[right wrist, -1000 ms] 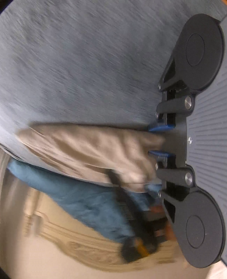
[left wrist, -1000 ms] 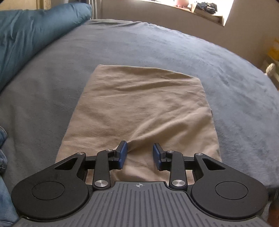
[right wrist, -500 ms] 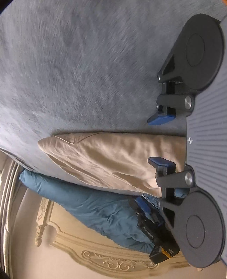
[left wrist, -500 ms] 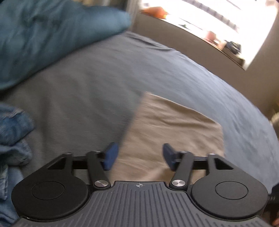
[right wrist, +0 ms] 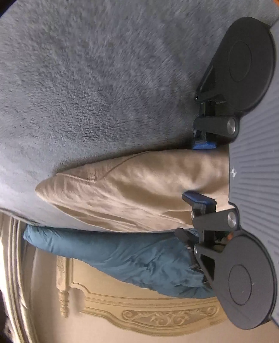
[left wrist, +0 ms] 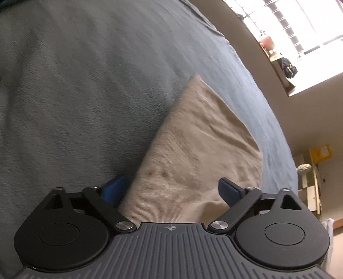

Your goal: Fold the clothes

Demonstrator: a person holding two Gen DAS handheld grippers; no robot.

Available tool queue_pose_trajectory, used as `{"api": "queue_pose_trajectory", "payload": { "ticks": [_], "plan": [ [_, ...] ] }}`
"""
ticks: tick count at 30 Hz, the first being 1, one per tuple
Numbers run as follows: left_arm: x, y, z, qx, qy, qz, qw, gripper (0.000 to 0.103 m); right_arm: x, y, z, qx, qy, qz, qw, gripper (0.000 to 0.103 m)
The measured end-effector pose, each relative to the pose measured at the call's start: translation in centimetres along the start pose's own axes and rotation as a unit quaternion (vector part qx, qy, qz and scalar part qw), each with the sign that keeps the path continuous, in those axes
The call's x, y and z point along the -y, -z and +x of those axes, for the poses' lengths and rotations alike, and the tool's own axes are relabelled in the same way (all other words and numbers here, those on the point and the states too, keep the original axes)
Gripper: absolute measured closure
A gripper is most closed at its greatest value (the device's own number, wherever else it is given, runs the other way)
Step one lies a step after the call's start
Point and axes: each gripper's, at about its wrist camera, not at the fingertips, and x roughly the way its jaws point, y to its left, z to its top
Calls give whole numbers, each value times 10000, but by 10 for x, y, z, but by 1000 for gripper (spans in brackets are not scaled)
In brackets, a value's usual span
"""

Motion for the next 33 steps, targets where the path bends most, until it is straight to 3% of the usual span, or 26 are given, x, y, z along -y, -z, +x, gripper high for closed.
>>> {"api": "queue_pose_trajectory", "payload": {
  "ticks": [6,10,17,19,21,24,26,28,30,33],
  "plan": [
    [13,9,-2,-111,-39,3,9999,8,3,-3,1,127,-141,120,9997,85],
    [22,19,5,-458,174,-73,9988,8,6,-5,-28,390,-129,101,9991,87],
    [72,78,30,-1255,795,570,9873,8,14,-7,-93,916,-54,40,9958,88],
    [80,90,37,-1429,937,707,9828,8,28,6,-117,1025,96,154,9946,87],
    [80,88,37,-1439,959,689,9825,9,44,19,-136,1174,391,438,9913,79],
    [72,81,32,-1340,999,397,9851,11,51,35,-165,1736,946,514,9789,79],
    [67,77,26,-1169,889,312,9887,12,35,46,-182,2063,864,94,9746,79],
    [63,77,22,-1032,769,224,9914,13,4,53,-183,2019,745,-705,9740,79],
    [62,82,24,-995,693,76,9926,15,-32,53,-165,1546,817,-1540,9725,79],
    [68,86,25,-927,556,187,9940,18,-74,58,-119,902,1122,-2611,9545,79]
  ]
}}
